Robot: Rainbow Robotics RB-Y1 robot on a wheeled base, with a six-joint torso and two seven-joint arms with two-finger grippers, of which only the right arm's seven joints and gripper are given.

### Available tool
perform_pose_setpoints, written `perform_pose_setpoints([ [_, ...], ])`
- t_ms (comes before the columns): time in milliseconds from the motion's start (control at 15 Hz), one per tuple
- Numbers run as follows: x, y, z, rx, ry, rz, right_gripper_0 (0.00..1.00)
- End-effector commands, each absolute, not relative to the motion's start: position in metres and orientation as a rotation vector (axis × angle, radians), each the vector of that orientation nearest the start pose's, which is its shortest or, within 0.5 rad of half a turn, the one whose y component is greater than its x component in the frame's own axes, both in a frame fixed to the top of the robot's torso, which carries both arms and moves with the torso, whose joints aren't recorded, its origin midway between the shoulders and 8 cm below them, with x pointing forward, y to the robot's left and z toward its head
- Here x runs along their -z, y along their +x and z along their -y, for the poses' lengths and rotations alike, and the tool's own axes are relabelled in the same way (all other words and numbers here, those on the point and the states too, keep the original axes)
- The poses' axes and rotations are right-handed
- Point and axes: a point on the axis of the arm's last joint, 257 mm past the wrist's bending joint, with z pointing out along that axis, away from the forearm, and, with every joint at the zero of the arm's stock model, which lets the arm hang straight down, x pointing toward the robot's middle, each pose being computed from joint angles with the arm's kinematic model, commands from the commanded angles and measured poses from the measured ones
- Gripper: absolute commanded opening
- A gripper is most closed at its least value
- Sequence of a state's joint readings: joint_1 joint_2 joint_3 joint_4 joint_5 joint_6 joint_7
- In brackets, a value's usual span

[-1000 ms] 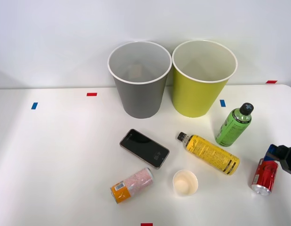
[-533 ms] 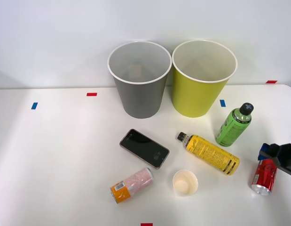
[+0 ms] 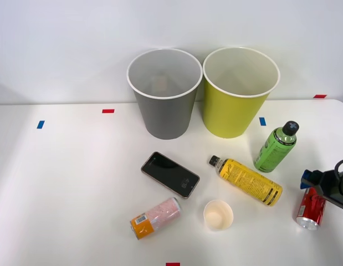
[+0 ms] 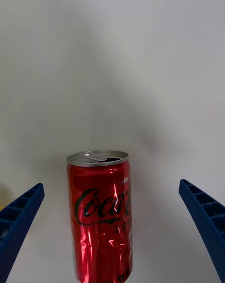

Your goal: Put cans in the gray bin, plastic bottles in the light green bin

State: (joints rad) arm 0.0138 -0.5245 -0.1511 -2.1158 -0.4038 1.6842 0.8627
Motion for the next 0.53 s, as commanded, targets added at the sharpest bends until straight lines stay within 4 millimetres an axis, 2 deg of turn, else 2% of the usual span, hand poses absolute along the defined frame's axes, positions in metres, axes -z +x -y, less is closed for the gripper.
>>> perform_pose_setpoints([
  [67, 0.286, 0.368, 0.377, 0.015, 0.810, -2.571, 1.00],
  [533, 0.298, 0.376, 0.375, 0.029, 0.813, -2.608, 1.00],
])
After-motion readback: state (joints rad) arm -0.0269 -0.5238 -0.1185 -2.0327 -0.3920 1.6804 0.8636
